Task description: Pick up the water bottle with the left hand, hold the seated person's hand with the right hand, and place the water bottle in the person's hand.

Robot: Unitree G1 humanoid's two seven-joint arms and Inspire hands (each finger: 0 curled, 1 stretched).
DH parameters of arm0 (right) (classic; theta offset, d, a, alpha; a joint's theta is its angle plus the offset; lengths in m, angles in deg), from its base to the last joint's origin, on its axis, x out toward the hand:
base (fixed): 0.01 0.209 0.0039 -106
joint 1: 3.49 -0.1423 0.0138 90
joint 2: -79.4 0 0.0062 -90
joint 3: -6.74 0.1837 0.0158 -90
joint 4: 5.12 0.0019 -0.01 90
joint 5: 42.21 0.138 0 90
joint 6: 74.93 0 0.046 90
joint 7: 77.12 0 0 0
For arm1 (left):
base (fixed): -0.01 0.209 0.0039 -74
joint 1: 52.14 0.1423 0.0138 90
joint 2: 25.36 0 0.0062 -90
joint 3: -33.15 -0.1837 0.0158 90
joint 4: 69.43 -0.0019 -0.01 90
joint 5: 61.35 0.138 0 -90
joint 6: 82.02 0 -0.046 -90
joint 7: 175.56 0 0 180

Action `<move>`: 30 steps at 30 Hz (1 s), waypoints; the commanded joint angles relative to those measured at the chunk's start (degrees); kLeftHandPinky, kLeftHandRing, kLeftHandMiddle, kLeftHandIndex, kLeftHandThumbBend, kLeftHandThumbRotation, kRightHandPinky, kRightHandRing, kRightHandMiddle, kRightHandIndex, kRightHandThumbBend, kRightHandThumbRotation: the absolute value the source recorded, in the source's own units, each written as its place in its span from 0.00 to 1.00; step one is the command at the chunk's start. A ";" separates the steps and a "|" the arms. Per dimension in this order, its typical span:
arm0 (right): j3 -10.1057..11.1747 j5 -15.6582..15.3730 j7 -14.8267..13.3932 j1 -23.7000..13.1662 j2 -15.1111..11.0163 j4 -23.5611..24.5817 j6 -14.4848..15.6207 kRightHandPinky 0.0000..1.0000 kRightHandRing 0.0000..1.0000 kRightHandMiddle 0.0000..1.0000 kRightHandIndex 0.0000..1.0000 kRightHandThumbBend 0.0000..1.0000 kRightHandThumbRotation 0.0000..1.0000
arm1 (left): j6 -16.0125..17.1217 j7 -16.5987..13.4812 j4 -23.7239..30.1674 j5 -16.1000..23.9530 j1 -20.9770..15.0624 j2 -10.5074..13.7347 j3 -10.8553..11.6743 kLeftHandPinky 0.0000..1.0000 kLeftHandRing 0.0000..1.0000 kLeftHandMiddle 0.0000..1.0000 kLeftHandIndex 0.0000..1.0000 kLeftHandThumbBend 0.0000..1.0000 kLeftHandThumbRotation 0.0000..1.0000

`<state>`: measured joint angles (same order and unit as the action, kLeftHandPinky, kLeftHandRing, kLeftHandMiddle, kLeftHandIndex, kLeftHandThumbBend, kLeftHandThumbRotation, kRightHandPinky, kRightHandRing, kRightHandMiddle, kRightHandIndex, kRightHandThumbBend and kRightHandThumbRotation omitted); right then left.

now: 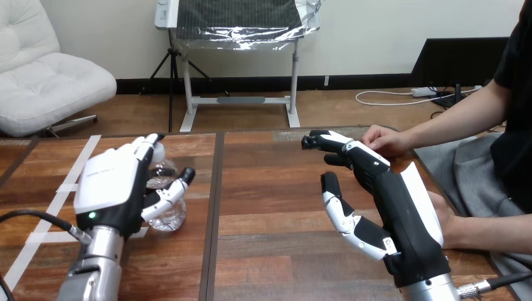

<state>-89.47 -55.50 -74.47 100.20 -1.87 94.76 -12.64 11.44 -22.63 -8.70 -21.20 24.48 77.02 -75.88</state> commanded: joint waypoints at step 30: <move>0.42 0.36 -0.42 -3.56 0.12 1.92 -0.73 0.79 0.83 0.84 0.73 0.03 0.00 | -2.13 2.65 14.54 4.07 7.73 0.94 1.82 0.91 0.89 0.90 0.90 0.54 1.00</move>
<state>-89.47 -55.53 -74.47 100.16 -1.80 94.75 -12.56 8.62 -19.46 4.58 -18.04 32.34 77.10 -75.11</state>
